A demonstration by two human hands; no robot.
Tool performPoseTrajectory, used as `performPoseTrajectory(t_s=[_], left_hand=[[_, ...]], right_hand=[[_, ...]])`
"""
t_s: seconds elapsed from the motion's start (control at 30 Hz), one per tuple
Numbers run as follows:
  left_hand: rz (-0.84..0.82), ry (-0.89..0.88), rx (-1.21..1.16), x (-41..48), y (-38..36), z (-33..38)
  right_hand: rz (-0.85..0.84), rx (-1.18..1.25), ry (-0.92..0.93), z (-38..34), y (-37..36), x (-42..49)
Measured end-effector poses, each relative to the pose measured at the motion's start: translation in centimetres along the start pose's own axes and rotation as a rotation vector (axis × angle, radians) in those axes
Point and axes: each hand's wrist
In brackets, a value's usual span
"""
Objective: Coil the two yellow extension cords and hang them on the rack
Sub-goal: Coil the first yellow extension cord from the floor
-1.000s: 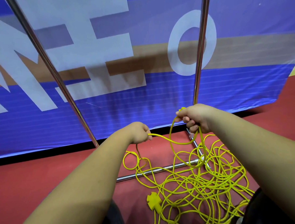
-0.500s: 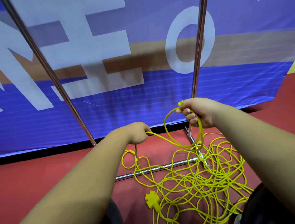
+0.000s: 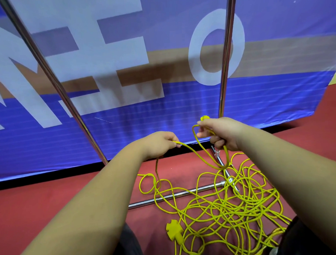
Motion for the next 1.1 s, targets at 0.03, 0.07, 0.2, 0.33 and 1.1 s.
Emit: performPoseTrajectory(t_s=[0.03, 0.07, 0.2, 0.33, 1.1], left_hand=[[0.001, -0.046, -0.033, -0.2, 0.2, 0.4], [0.008, -0.091, -0.057, -0.4, 0.4, 0.8], [0.087, -0.187, -0.082, -0.8, 1.3, 1.3], [0.124, -0.131, -0.132, -0.6, 1.5, 0.9], [0.432, 0.115, -0.174, 1.5, 0.2, 0.0]], right_hand=[[-0.017, -0.028, -0.001, 0.3, -0.3, 0.0], [-0.04, -0.048, -0.008, 0.6, -0.5, 0.1], [-0.1, -0.04, -0.029, 1.4, -1.5, 0.0], [-0.06, -0.009, 0.007, 1.3, -2.0, 0.1], [-0.245, 0.013, -0.036, 0.0, -2.0, -1.8]])
Point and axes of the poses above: each hand's wrist, its own x-axis towards the middle knuckle, its own y-axis out of the back of the hand, z = x × y, and after that the axes turned 13 degrees about x, right-handed
